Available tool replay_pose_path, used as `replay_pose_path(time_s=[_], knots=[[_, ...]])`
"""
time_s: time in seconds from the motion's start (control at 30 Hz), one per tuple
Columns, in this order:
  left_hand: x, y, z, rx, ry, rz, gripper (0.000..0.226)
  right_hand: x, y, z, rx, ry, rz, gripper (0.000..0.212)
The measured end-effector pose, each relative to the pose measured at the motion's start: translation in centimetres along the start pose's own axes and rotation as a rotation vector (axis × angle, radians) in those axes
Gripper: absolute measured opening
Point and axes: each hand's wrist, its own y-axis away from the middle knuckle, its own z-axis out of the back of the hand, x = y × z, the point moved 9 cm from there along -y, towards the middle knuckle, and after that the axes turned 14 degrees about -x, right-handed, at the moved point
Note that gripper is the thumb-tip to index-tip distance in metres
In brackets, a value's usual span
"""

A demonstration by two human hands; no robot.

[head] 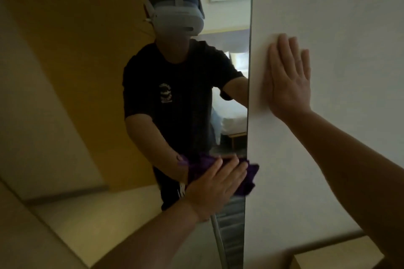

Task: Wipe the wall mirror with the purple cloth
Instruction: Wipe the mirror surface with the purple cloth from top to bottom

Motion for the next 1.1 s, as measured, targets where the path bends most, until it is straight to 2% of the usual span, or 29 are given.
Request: replay_pose_path(time_s=[0.07,0.27,0.37,0.43,0.6,0.77,1.1], knots=[[-2.8,2.7,-1.6,0.069,0.03,-0.029,0.053,-0.4,1.5,0.2,0.052,0.008,0.002,0.052],[-2.5,2.8,0.0,0.041,0.232,0.028,0.045,0.2,4.9,0.9,0.257,0.025,-0.117,0.055],[-0.6,1.8,2.8,0.0,0.399,0.173,0.037,1.7,6.1,1.7,0.325,-0.005,-0.158,0.055],[1.4,2.2,4.7,-0.02,0.445,0.293,0.044,3.1,7.0,2.4,0.349,-0.029,-0.19,0.054],[6.1,7.1,9.8,-0.089,0.365,0.408,0.033,9.7,9.2,4.1,0.374,-0.176,-0.211,0.053],[8.7,14.7,13.0,-0.038,0.288,0.481,0.037,17.8,12.0,4.4,0.422,-0.297,-0.136,0.052],[11.7,28.1,15.7,-0.008,0.286,0.644,0.036,29.4,18.4,1.8,0.629,-0.247,-0.032,0.055]])
